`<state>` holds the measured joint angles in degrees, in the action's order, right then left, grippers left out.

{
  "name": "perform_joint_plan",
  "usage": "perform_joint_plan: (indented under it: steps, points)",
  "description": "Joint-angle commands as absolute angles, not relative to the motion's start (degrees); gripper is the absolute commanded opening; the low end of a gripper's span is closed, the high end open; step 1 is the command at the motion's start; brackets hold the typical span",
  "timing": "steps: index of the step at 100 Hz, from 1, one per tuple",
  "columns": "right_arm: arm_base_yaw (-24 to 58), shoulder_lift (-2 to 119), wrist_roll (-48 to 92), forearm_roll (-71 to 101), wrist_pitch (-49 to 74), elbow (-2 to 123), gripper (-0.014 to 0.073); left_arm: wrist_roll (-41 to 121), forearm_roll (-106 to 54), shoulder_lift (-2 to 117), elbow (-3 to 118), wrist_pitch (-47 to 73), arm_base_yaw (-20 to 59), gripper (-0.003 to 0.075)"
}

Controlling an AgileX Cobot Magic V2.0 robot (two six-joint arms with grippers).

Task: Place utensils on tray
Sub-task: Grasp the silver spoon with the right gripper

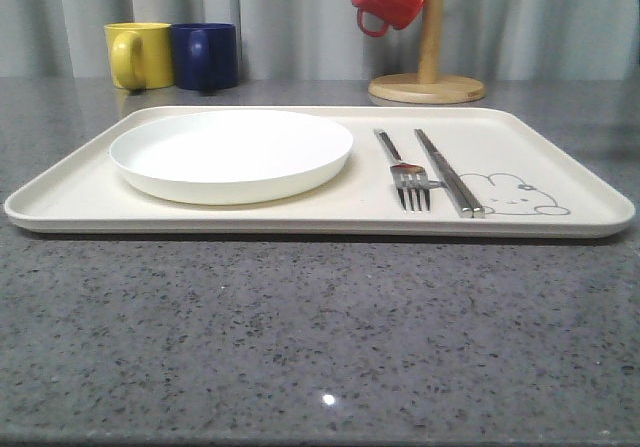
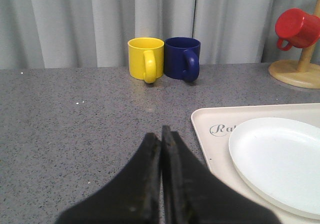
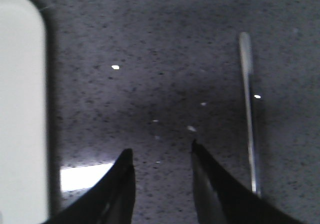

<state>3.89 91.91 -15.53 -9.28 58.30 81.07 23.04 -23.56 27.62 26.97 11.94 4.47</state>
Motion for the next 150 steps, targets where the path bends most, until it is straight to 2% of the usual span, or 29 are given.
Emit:
perform_joint_plan:
  steps: [1,18,41,128,139,150]
  points:
    - [0.1,89.2,-10.3,-7.2,56.8,82.5,0.0294,22.8,-24.1,27.8,28.5,7.5,4.3,-0.0017]
    - [-7.3,89.4,-2.9,-2.3,54.9,81.4,0.0293,22.8,-24.1,27.8,28.5,7.5,4.3,-0.0017]
    - [-11.8,90.6,-0.9,-1.0,53.2,79.9,0.0293,22.8,-24.1,27.8,28.5,7.5,4.3,-0.0017]
    - [-12.0,98.8,3.6,3.5,53.4,79.9,0.0293,22.8,-24.1,27.8,28.5,7.5,4.3,-0.0017]
    - [-12.0,98.9,3.6,3.5,53.4,79.9,0.0274,22.8,-24.1,27.8,28.5,7.5,4.3,-0.0017]
    - [-12.0,98.9,3.6,3.5,53.2,79.9,0.0186,22.8,-24.1,27.8,28.5,7.5,4.3,-0.0017]
